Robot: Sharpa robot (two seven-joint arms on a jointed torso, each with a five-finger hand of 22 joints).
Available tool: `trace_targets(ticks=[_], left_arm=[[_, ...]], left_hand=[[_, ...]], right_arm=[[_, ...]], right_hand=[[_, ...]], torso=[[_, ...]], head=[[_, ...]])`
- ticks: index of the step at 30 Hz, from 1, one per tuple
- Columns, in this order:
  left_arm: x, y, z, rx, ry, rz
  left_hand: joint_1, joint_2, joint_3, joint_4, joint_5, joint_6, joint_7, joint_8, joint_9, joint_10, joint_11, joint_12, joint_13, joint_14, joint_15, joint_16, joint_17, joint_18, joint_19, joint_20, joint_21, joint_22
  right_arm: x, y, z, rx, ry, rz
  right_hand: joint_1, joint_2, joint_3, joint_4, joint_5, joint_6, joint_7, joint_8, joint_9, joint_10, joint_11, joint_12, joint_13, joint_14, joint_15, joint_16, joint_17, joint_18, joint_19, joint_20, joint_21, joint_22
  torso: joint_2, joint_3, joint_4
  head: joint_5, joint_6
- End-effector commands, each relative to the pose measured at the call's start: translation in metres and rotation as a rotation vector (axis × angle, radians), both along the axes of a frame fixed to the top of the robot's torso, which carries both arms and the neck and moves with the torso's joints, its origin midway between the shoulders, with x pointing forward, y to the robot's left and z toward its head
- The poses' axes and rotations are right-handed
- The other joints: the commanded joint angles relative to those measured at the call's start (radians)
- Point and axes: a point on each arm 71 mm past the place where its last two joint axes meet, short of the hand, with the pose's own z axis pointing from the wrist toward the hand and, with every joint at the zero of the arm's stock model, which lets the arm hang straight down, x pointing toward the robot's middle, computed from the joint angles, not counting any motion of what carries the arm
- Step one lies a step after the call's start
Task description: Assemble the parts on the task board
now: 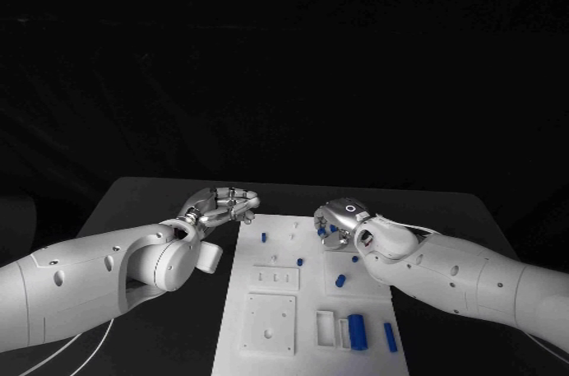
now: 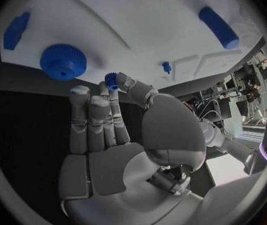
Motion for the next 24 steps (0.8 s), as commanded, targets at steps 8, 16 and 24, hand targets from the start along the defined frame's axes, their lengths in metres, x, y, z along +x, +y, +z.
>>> trace_targets(ticks=[8, 16, 24], left_arm=[[0.001, -0.006, 0.001, -0.011, -0.005, -0.021], [0.0, -0.008, 0.002, -0.012, -0.005, -0.025], [0.0, -0.011, 0.004, -0.015, -0.01, -0.033]], left_hand=[[-0.01, -0.002, 0.007, 0.001, -0.007, 0.004, 0.002, -0.007, -0.002, -0.006, -0.001, -0.004, -0.001, -0.002, 0.001, -0.005, 0.002, 0.015, -0.006, 0.001, 0.006, 0.019], [-0.01, -0.002, 0.008, 0.001, -0.007, 0.004, 0.002, -0.007, -0.002, -0.006, -0.001, -0.005, -0.001, -0.002, 0.001, -0.006, 0.003, 0.015, -0.006, 0.001, 0.006, 0.019], [-0.01, -0.003, 0.009, 0.0, -0.007, 0.004, 0.001, -0.007, -0.002, -0.005, -0.001, -0.005, -0.001, -0.002, 0.001, -0.006, 0.003, 0.015, -0.006, 0.001, 0.007, 0.019]], right_arm=[[0.002, 0.023, 0.006, 0.001, -0.088, -0.002], [0.005, 0.036, 0.011, 0.001, -0.118, 0.002], [0.008, 0.046, 0.014, 0.005, -0.134, 0.01]], right_hand=[[0.007, -0.008, 0.009, 0.001, 0.0, 0.009, 0.0, 0.004, 0.005, 0.075, -0.013, 0.0, 0.004, -0.023, -0.029, 0.007, -0.003, 0.063, 0.028, -0.023, 0.007, 0.002], [0.01, -0.014, 0.015, 0.004, 0.0, 0.011, -0.001, 0.004, 0.006, 0.077, -0.013, -0.002, 0.005, -0.023, -0.029, 0.009, -0.004, 0.063, 0.029, -0.023, 0.008, 0.004], [0.01, -0.019, 0.02, 0.011, 0.0, 0.012, -0.001, 0.003, 0.008, 0.079, -0.013, -0.004, 0.006, -0.023, -0.03, 0.011, -0.006, 0.063, 0.03, -0.023, 0.009, 0.005]], torso=[[0.002, -0.0018, 0.0019], [0.01, -0.012, 0.019], [0.013, -0.0127, 0.0192]], head=[[0.002, 0.004], [-0.013, 0.01], [-0.009, 0.012]])
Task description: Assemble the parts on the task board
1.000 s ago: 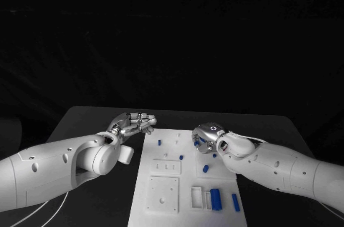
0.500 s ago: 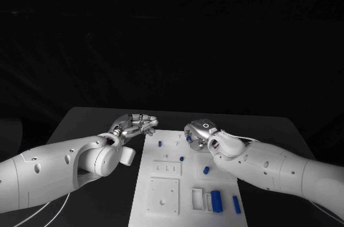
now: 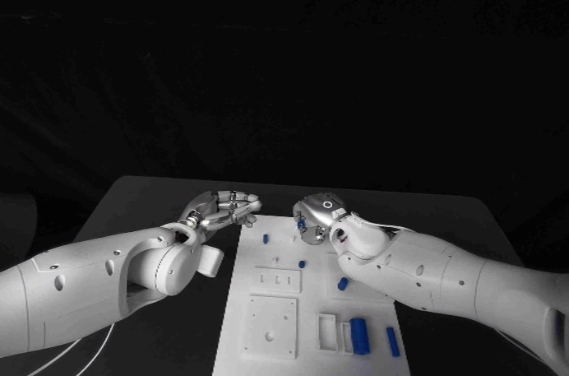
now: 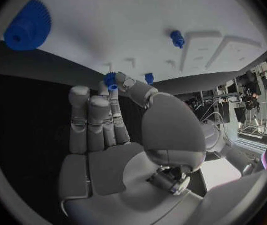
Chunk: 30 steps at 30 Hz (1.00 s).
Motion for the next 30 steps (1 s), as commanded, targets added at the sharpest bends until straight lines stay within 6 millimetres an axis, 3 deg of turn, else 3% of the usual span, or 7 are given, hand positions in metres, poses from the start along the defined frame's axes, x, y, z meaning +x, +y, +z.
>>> trace_targets(ticks=[1, 12, 30], left_arm=[[-0.0009, -0.0045, 0.0032, -0.012, -0.008, -0.02], [-0.0019, -0.0074, 0.0078, -0.015, -0.015, -0.029], [-0.0015, -0.0068, 0.0095, -0.015, -0.018, -0.028]], left_hand=[[-0.01, -0.003, 0.006, -0.002, -0.007, 0.004, 0.001, -0.007, -0.001, -0.005, -0.001, -0.005, -0.001, -0.002, 0.001, -0.006, 0.002, 0.015, -0.006, 0.001, 0.007, 0.018], [-0.009, -0.004, 0.007, -0.002, -0.007, 0.005, 0.001, -0.007, -0.001, -0.005, -0.002, -0.006, -0.001, -0.002, 0.001, -0.007, 0.002, 0.015, -0.007, 0.001, 0.007, 0.018], [-0.01, -0.005, 0.007, -0.002, -0.007, 0.005, 0.001, -0.007, -0.002, -0.005, -0.002, -0.007, -0.001, -0.002, 0.001, -0.008, 0.003, 0.015, -0.007, 0.001, 0.008, 0.018]], right_arm=[[0.0006, 0.0031, 0.0027, -0.005, -0.029, 0.004], [0.0038, 0.0053, 0.0047, -0.012, -0.032, 0.001], [0.005, 0.0046, 0.0016, -0.04, -0.001, -0.006]], right_hand=[[0.0, -0.008, 0.007, 0.003, 0.003, 0.005, -0.001, 0.004, 0.002, 0.075, -0.01, 0.0, 0.001, -0.027, -0.026, 0.003, -0.002, 0.063, 0.024, -0.021, 0.005, 0.002], [0.001, -0.011, 0.01, 0.006, 0.003, 0.006, -0.001, 0.003, 0.003, 0.076, -0.01, -0.001, 0.001, -0.027, -0.026, 0.005, -0.003, 0.063, 0.024, -0.021, 0.006, 0.002], [0.001, -0.014, 0.011, 0.007, 0.003, 0.006, -0.001, 0.002, 0.004, 0.077, -0.01, -0.002, 0.002, -0.027, -0.026, 0.006, -0.004, 0.063, 0.024, -0.021, 0.006, 0.003]], torso=[[0.004, -0.0028, 0.0031], [0.014, -0.008, 0.0092], [0.015, -0.0058, 0.005]], head=[[0.001, 0.002], [0.002, 0.007], [0.007, 0.004]])
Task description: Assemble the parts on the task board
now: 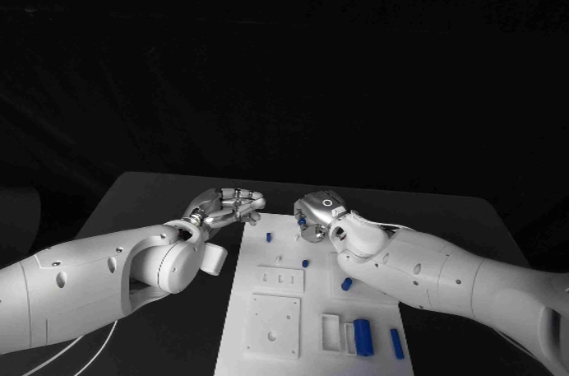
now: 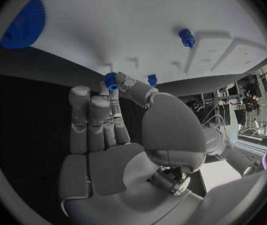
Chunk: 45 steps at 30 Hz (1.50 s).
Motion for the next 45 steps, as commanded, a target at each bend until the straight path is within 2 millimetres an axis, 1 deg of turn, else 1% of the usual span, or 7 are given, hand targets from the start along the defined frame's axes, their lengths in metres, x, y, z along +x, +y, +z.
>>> trace_targets(ticks=[1, 18, 22, 28, 36, 39, 45], left_arm=[[-0.0003, -0.0025, 0.0021, -0.009, -0.007, -0.014], [0.0002, -0.002, 0.0041, -0.008, -0.01, -0.013], [0.0004, -0.0022, 0.0049, -0.008, -0.011, -0.014], [0.0005, -0.0024, 0.0058, -0.008, -0.013, -0.014], [0.0008, -0.0021, 0.0065, -0.008, -0.014, -0.014], [0.0008, -0.0018, 0.0067, -0.008, -0.014, -0.013], [0.0012, -0.0018, 0.0069, -0.007, -0.016, -0.012]], left_hand=[[-0.006, 0.0, 0.005, 0.0, -0.007, 0.005, 0.001, -0.004, -0.001, -0.005, -0.001, -0.007, -0.002, -0.002, 0.001, -0.004, 0.001, 0.015, -0.007, 0.001, 0.004, 0.018], [-0.006, -0.001, 0.006, 0.001, -0.007, 0.005, 0.001, -0.004, -0.001, -0.004, -0.001, -0.008, -0.002, -0.001, 0.001, -0.005, 0.002, 0.015, -0.008, 0.001, 0.004, 0.018], [-0.006, -0.002, 0.006, 0.001, -0.007, 0.005, 0.001, -0.004, -0.002, -0.004, -0.001, -0.008, -0.002, -0.001, 0.001, -0.005, 0.003, 0.015, -0.008, 0.001, 0.004, 0.018], [-0.006, -0.002, 0.006, 0.001, -0.007, 0.005, 0.001, -0.004, -0.002, -0.004, -0.001, -0.008, -0.002, -0.001, 0.001, -0.005, 0.003, 0.015, -0.008, 0.001, 0.004, 0.018], [-0.006, -0.002, 0.006, 0.001, -0.007, 0.005, 0.001, -0.004, -0.002, -0.004, -0.001, -0.009, -0.002, -0.001, 0.001, -0.006, 0.003, 0.015, -0.008, 0.001, 0.005, 0.018], [-0.006, -0.002, 0.006, 0.001, -0.007, 0.005, 0.001, -0.004, -0.002, -0.004, -0.001, -0.009, -0.002, -0.001, 0.001, -0.006, 0.003, 0.015, -0.008, 0.001, 0.005, 0.018], [-0.006, -0.003, 0.007, 0.001, -0.007, 0.005, 0.001, -0.005, -0.002, -0.005, -0.001, -0.01, -0.002, -0.001, 0.001, -0.006, 0.004, 0.015, -0.008, 0.001, 0.005, 0.018]], right_arm=[[0.0005, 0.001, -0.0025, -0.035, 0.021, 0.0], [0.0013, 0.0027, -0.0029, -0.031, 0.028, 0.005], [0.0021, 0.0043, -0.0031, -0.026, 0.035, 0.006], [0.0026, 0.0066, -0.0043, -0.024, 0.057, 0.009], [0.0038, 0.0052, -0.0052, -0.02, 0.071, 0.002], [0.0044, 0.0044, -0.0054, -0.014, 0.076, -0.001], [0.0053, 0.0027, -0.0049, 0.003, 0.078, -0.006]], right_hand=[[-0.002, -0.007, 0.004, 0.0, 0.002, 0.007, -0.001, 0.002, -0.001, 0.072, -0.005, 0.006, 0.002, -0.031, -0.022, 0.005, -0.001, 0.064, 0.012, -0.016, 0.006, 0.001], [-0.004, -0.01, 0.005, 0.003, 0.002, 0.006, -0.001, 0.001, 0.0, 0.072, -0.005, 0.004, 0.002, -0.031, -0.022, 0.006, -0.003, 0.064, 0.01, -0.015, 0.006, 0.002], [-0.005, -0.011, 0.007, 0.006, 0.002, 0.005, -0.001, -0.001, 0.0, 0.071, -0.004, 0.001, 0.002, -0.032, -0.021, 0.006, -0.004, 0.064, 0.009, -0.014, 0.005, 0.002], [-0.008, -0.022, 0.012, 0.015, 0.002, -0.01, 0.005, -0.012, -0.001, 0.057, 0.002, -0.012, 0.001, -0.035, -0.015, 0.005, -0.011, 0.064, 0.004, -0.011, 0.001, 0.002], [-0.007, -0.031, 0.012, 0.019, 0.002, -0.023, 0.011, -0.022, -0.002, 0.043, 0.01, -0.025, -0.001, -0.035, -0.008, 0.006, -0.016, 0.064, 0.002, -0.01, 0.0, 0.003], [-0.007, -0.039, 0.011, 0.021, 0.002, -0.038, 0.017, -0.032, -0.004, 0.027, 0.016, -0.035, -0.005, -0.035, -0.002, 0.006, -0.019, 0.064, 0.0, -0.009, -0.001, 0.004], [-0.002, -0.073, 0.012, 0.028, 0.003, -0.109, 0.05, -0.075, -0.023, -0.072, 0.048, -0.042, -0.031, -0.035, 0.03, 0.009, -0.028, 0.064, -0.003, -0.007, -0.007, 0.003]], torso=[[0.001, 0.0004, -0.0006], [0.004, -0.0022, -0.0006], [0.004, -0.0015, -0.0008], [0.004, -0.0027, -0.0008], [0.003, -0.0024, -0.0023], [0.003, -0.0023, -0.0027], [0.003, -0.0021, -0.0031]], head=[[0.0, 0.001], [0.001, -0.001], [0.002, -0.001], [0.003, -0.005], [0.004, -0.004], [0.004, -0.005], [0.005, -0.004]])
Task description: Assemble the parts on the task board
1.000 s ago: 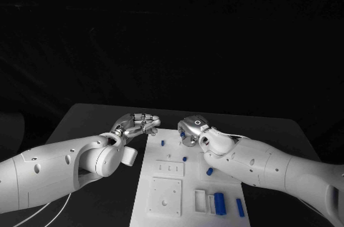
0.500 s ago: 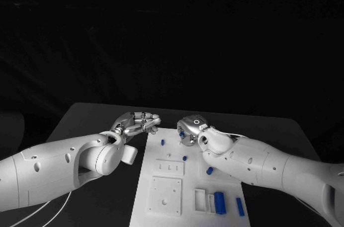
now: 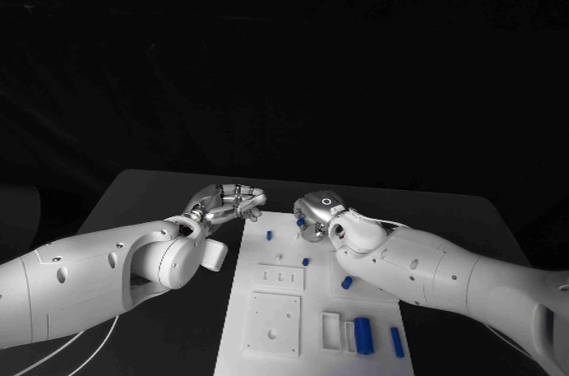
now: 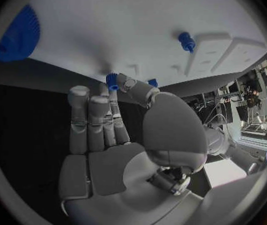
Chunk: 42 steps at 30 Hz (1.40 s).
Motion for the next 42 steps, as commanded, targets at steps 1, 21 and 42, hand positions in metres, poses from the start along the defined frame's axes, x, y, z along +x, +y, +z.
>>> trace_targets(ticks=[1, 21, 42], left_arm=[[0.0, -0.002, 0.002, -0.007, -0.008, -0.012], [0.001, 0.007, 0.002, -0.002, -0.011, 0.009], [0.004, 0.013, 0.004, 0.055, -0.069, 0.0]], left_hand=[[-0.006, -0.003, 0.007, 0.001, -0.007, 0.005, 0.001, -0.005, -0.001, -0.003, 0.0, -0.006, -0.001, -0.001, 0.001, -0.006, 0.001, 0.015, -0.008, 0.001, 0.005, 0.018], [-0.007, -0.003, 0.008, 0.0, -0.007, 0.003, 0.001, -0.006, -0.002, -0.006, 0.0, -0.009, -0.002, -0.001, 0.001, -0.007, 0.002, 0.015, -0.009, 0.001, 0.005, 0.017], [-0.006, -0.003, 0.01, 0.001, -0.007, 0.005, 0.0, -0.005, -0.002, -0.001, 0.001, -0.009, -0.001, -0.001, 0.002, -0.01, 0.004, 0.015, -0.01, 0.002, 0.006, 0.017]], right_arm=[[0.0, 0.0, -0.001, 0.012, 0.021, 0.004], [-0.018, -0.03, 0.035, 0.146, 0.015, 0.027], [-0.013, -0.113, 0.039, 0.159, 0.185, -0.111]], right_hand=[[0.003, -0.015, -0.001, 0.004, 0.002, -0.027, 0.014, -0.015, -0.007, -0.044, 0.007, -0.007, -0.012, 0.002, 0.016, 0.005, -0.004, 0.08, -0.005, -0.001, -0.008, 0.0], [0.018, -0.053, -0.006, 0.022, 0.004, -0.063, 0.032, -0.032, -0.019, -0.101, 0.027, 0.016, -0.045, -0.003, 0.035, 0.012, -0.02, 0.08, -0.005, 0.003, -0.021, -0.006], [-0.048, -0.058, -0.176, 0.048, 0.037, -0.048, -0.014, -0.027, -0.021, 0.176, -0.077, 0.273, 0.276, -0.008, -0.069, 0.042, -0.026, 0.08, 0.013, -0.018, -0.005, 0.014]], torso=[[0.0, 0.0002, -0.0006], [-0.002, 0.0048, -0.0086], [-0.008, 0.0251, -0.0352]], head=[[0.0, 0.002], [0.002, 0.013], [0.012, 0.02]])
